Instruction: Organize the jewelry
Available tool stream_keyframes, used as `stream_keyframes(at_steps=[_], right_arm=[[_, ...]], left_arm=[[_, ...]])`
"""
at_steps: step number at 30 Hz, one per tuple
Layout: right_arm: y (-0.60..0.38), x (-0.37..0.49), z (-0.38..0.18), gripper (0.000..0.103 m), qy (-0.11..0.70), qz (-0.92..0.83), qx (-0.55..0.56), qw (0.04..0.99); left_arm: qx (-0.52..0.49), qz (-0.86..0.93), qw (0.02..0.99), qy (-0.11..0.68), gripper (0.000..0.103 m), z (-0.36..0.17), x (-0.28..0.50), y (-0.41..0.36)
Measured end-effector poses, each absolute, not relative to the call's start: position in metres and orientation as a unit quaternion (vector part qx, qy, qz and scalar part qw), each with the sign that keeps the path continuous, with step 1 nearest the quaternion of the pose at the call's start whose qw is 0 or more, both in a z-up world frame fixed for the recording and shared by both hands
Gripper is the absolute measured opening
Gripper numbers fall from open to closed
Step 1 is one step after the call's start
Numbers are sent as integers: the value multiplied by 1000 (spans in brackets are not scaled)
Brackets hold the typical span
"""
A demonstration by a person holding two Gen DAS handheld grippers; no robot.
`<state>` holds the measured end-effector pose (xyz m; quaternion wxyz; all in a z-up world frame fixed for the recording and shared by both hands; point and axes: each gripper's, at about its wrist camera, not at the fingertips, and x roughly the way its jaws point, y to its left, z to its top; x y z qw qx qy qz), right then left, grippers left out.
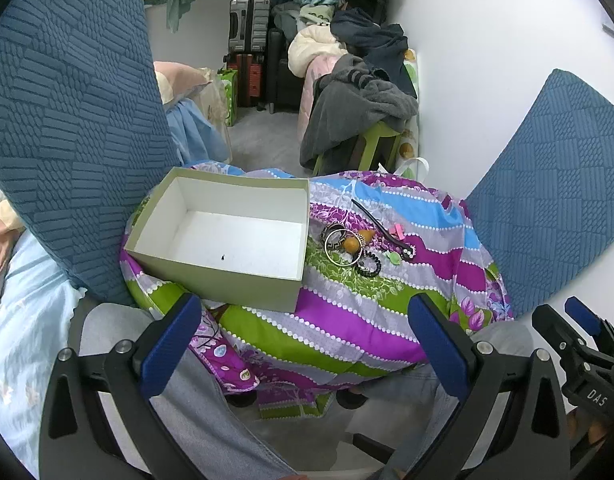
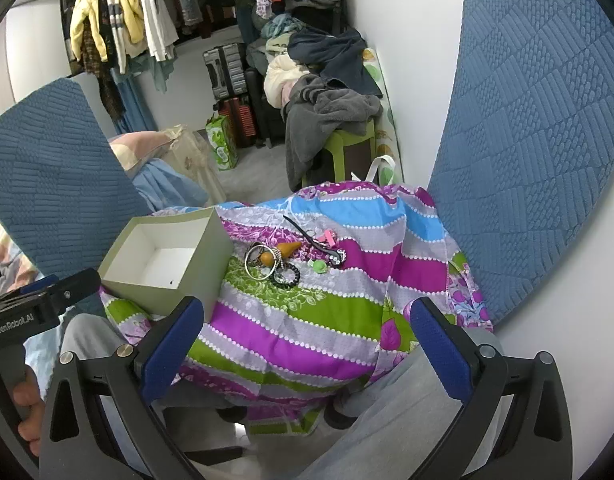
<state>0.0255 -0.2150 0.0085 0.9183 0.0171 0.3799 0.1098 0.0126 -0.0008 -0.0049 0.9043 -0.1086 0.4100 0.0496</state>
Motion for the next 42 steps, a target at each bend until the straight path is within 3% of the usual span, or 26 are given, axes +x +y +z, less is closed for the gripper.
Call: stream_keyframes(at_steps=[10,13,15,18,24,25,29,37,40,42], right_arm=[[-220,36,2,93,376,112,26,920],[-224,41,-3,88,380,115,31,917],[-228,45,-10,78,385,128,43,913],[-232,52,-23,75,383,120,34,915],[-235,69,-51,72,376,124,22,918],[-233,74,-56,72,376,128,16,918],[-234,95,-74,76,371,140,14,918],[-229,153,-106,75,380,191,13,905],[-225,175,-119,67,388,213,10,897],[-221,190,-132,54,405,227,8,886]], left_arm=[[-113,44,902,414,102,-11,21,-4],[-104,31,908,405,102,-13,24,-8],[-95,23,911,400,102,-15,27,-14],[-87,4,912,401,101,-22,37,-22],[-68,-46,915,395,90,-35,58,-46],[-71,-54,914,396,82,-39,61,-48],[-69,-74,907,408,67,-59,79,-62],[-100,-89,893,430,53,-99,119,-67],[-103,-90,885,444,47,-117,137,-70],[-110,-91,877,459,44,-130,149,-72]])
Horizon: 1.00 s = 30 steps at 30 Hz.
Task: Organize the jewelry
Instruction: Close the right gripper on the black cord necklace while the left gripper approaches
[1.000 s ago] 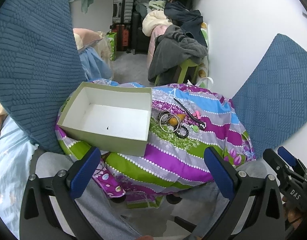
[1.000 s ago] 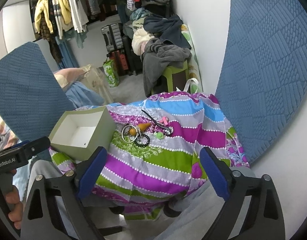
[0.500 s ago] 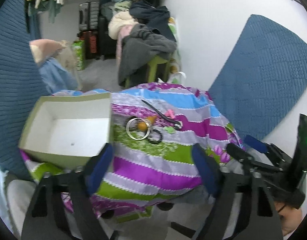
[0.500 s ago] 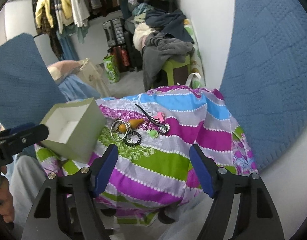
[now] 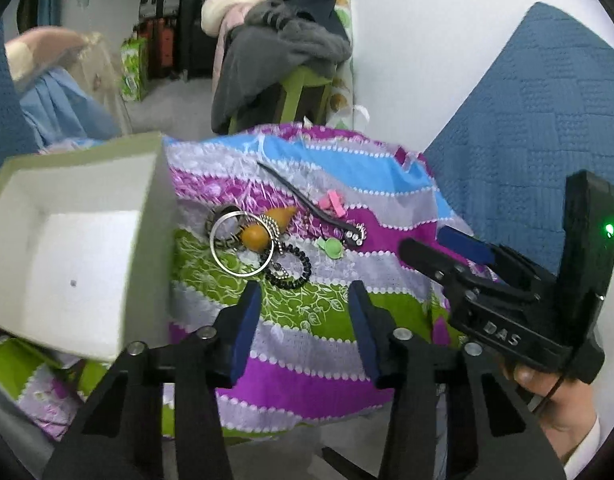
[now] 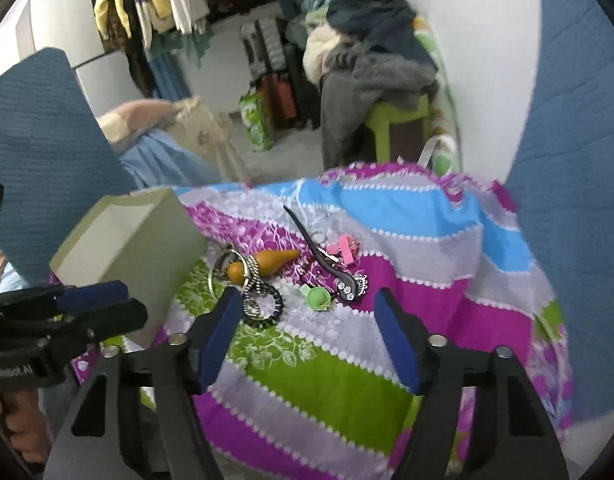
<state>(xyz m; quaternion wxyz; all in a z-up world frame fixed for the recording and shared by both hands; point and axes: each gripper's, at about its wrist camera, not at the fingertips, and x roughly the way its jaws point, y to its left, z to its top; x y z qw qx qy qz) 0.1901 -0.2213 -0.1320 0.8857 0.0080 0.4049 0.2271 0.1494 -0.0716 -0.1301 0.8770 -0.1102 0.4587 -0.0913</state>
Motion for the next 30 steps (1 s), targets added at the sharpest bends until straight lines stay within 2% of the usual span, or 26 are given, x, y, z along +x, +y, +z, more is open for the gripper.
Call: stream_keyframes(at_steps=[5,9,16,23,26,28,29,30], right_arm=[[-214,227,-155,38,433,254,3,865],[-206,251,-171,36,450,261,-9,854],[-193,276,-200,32,471,263,-52,841],[-180,288,-215,26,470,270,-99,834],[-177,285,-218,25,466,269,-118,835],[-176,284,-220,22,466,264,-128,835],[-175,284,-219,19,466,266,-126,834],[-176,284,-219,13,468,269,-121,833]], left_arm=[[-92,-94,872,471,37,-153,172,-82],[-96,-96,863,487,30,-171,189,-83],[-95,-85,862,491,23,-188,211,-77],[-92,-83,859,497,21,-205,225,-74],[-93,-84,855,504,15,-212,230,-73],[-95,-84,853,506,12,-214,232,-73],[-93,-83,853,506,6,-215,233,-73],[-93,-82,854,506,6,-215,234,-73]])
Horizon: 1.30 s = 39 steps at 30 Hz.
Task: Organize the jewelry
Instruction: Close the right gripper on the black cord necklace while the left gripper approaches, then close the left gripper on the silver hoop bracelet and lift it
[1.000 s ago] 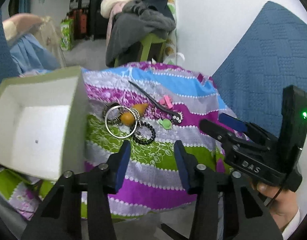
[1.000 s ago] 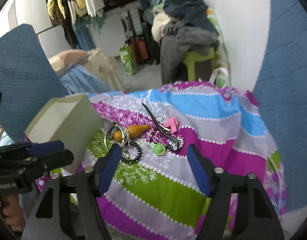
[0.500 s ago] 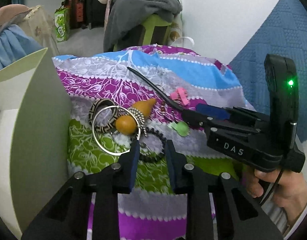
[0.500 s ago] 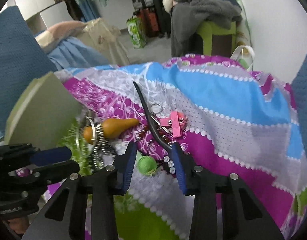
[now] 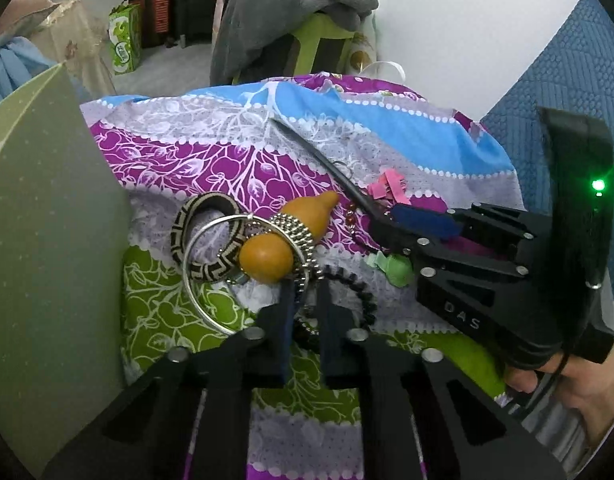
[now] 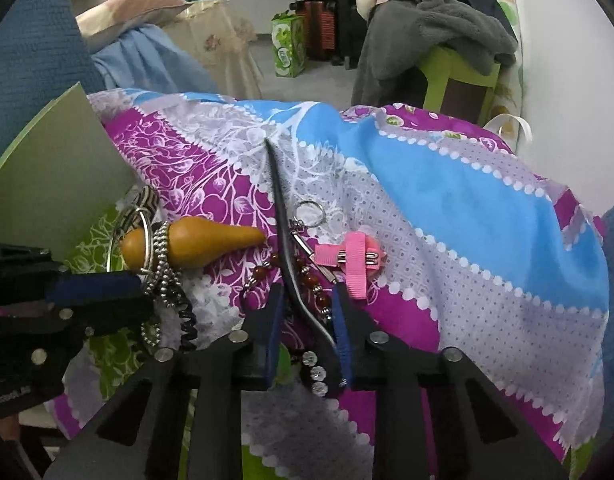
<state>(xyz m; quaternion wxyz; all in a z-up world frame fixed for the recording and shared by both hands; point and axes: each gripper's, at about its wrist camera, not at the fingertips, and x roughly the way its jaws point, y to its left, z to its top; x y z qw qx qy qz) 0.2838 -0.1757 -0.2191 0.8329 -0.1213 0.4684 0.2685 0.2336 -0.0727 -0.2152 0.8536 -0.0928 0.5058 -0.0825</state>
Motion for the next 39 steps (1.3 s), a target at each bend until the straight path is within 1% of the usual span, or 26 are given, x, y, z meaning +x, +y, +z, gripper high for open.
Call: stream_keyframes(at_steps=[2,5,16,27,32,36,39], right_arm=[[-176,283,-218,8,469,266,-119,834],[-174,280,-217,7,471,267,-119,832],[-179,252,-194,7,465,254,-89,843],[-196,211,-185,7,496,200,-43,844],[-202,192,-187,7,512,172,-29,841],[-204,179,-185,7,518,159,-34,840],[-200,170,-171,7,502,143,-58,851]], left_arm=[[-101,-86,854,503,5,-215,233,-70],[-104,-89,855,500,4,-211,232,-69],[-127,-92,855,494,2,-193,214,-62],[-118,-106,859,486,2,-177,180,-71],[-116,-114,854,494,2,-182,170,-76],[-107,-123,855,493,2,-182,166,-81],[-104,-133,859,484,2,-170,163,-83]])
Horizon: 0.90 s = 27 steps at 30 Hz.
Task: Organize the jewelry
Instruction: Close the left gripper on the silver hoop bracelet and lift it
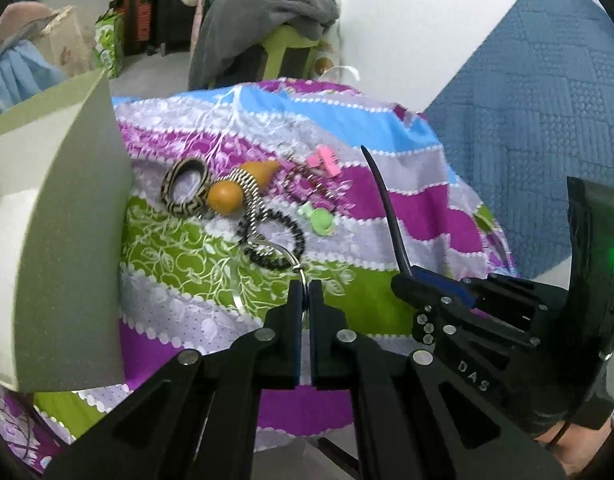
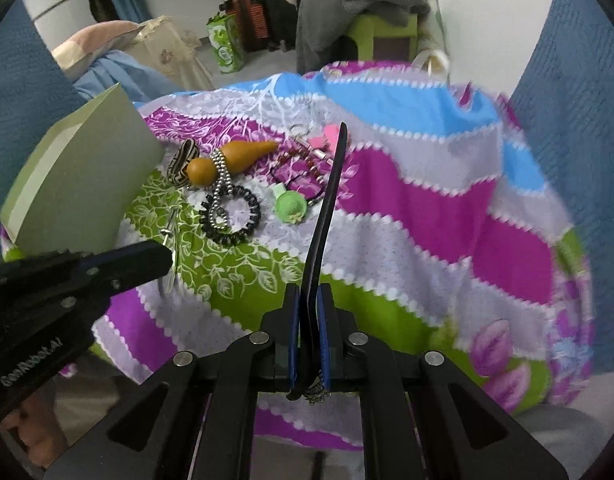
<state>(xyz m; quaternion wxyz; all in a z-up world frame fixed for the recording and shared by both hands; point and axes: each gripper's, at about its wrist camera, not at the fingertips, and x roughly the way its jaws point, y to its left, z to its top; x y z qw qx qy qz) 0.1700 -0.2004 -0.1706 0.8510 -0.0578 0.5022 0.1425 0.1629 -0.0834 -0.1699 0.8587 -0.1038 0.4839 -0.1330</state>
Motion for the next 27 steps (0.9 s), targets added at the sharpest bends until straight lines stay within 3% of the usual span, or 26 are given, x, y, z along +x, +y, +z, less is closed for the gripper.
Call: stream_keyframes(at_steps=[16,21,27], right_arm=[[-190,164,-86,7,453,142,-23,880],[-201,174,-109,7,470,145,7,870],[-219,185,-169,7,520,141,33,842]], left_arm=[[-108,-141,879,442,0,-94,153,-61],[-114,-137,883,434,0,-86,153,-49],[-130,-147,866,460,0,-113,147,-46]])
